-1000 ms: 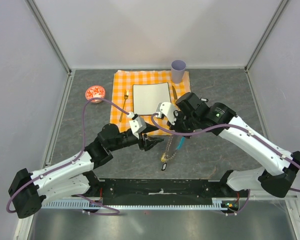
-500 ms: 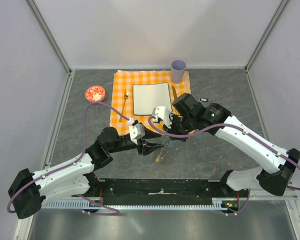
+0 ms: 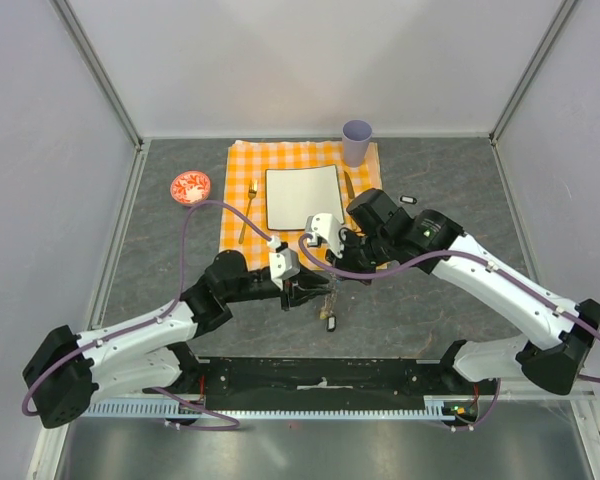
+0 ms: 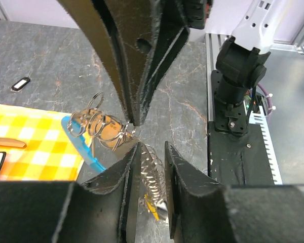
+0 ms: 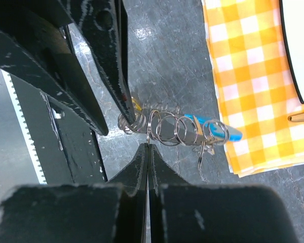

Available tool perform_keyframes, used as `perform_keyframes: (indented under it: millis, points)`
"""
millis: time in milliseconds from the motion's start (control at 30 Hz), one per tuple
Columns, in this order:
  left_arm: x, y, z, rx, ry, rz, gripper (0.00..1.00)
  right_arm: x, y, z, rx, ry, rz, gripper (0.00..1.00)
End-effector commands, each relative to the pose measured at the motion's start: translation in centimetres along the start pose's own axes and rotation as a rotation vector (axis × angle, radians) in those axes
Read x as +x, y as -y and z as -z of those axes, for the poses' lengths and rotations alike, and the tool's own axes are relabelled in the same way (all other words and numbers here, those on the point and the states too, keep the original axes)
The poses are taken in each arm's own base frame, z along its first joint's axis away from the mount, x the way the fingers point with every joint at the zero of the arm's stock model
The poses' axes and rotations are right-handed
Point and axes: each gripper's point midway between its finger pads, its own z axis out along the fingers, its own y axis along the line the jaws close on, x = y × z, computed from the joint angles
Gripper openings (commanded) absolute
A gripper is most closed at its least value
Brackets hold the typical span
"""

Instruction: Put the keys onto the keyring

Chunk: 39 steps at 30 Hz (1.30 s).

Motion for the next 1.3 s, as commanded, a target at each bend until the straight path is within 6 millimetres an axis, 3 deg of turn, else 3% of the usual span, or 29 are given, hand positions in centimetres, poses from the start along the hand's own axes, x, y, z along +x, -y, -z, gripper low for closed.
perform_keyframes:
  millis: [0, 300, 467, 933, 1133, 1267]
  points:
    - [-1.8, -1.3, -0.7, -0.041, 0.024, -0.051, 0.33, -1.8, -0.5, 0.9, -0.003, 0.097, 0.035, 0.00]
    - [-1.8, -2.4, -1.0, -0.092, 0.018, -0.043, 0.34, -1.8, -0.7, 1.1, -0.007, 0.113, 0.039, 0.00]
    - [-2.8, -1.7, -1.1, -0.053, 0.056, -0.057, 0.36, -1.7, -0.8, 0.8, -0.015, 0.112, 0.038, 0.00]
    - [-3.0, -0.2, -1.8, 0.053, 0.056, -0.060, 0.37, -1.9, -1.3, 0.5, -0.048, 0.127, 0.050, 0.00]
    - [-3.3, 0.1, -2.0, 0.081, 0.054, -0.061, 0.31, -1.5, -1.4, 0.3, -0.056, 0.119, 0.055, 0.00]
    - [-3.0, 0.1, -2.0, 0.083, 0.035, -0.059, 0.19, -1.5, -1.4, 0.3, -0.052, 0.118, 0.063, 0.00]
